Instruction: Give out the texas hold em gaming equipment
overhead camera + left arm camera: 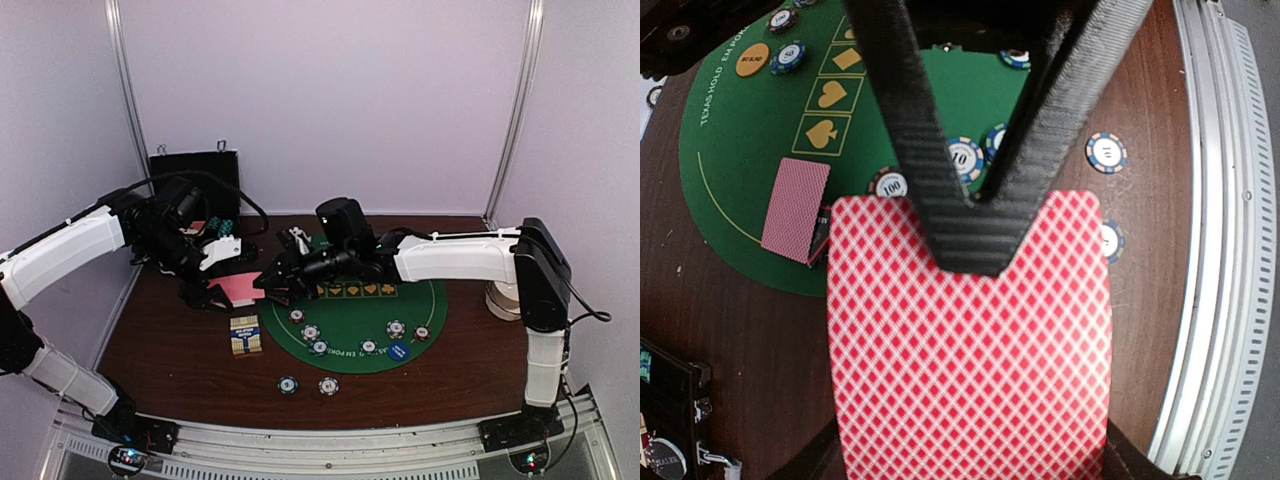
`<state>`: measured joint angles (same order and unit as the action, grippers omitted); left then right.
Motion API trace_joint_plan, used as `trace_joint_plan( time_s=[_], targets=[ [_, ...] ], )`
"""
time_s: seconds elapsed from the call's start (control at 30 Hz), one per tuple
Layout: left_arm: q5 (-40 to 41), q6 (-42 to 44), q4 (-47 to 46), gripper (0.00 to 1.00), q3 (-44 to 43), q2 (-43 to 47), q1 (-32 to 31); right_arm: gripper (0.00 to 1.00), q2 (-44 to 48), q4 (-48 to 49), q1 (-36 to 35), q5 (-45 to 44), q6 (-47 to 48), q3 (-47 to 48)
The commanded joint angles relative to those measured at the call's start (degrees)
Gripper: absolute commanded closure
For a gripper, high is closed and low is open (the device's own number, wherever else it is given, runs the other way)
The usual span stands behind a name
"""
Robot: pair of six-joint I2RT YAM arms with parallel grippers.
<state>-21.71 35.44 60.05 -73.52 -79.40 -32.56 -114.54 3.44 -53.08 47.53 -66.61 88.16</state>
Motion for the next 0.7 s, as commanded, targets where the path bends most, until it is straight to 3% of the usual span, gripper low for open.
trace_joint_plan(
  time_s=[0.0, 0.27, 0.43, 0.67],
  targets=[
    [-0.91, -0.03, -0.94, 1.00, -0.92, 1.26, 0.29, 0.88, 2.76, 1.35, 0.52, -0.31, -2.18, -2.03],
    [0.32, 0.15, -0.91, 1.00, -0.95, 0.80, 0.30, 1.00, 3.33, 11.63, 0.55, 1.98, -9.79, -5.01],
    [1.21, 0.30, -0.94, 1.00, -0.78, 0.81, 0.30, 1.00, 3.74, 21.04, 1.57, 2.38, -15.95, -8.67],
    [1.94, 0.30, -0.83, 1.00, -0.60, 0.80, 0.28, 1.00, 6.68, 19.10, 5.06, 2.87, -14.24, -10.58]
  ],
)
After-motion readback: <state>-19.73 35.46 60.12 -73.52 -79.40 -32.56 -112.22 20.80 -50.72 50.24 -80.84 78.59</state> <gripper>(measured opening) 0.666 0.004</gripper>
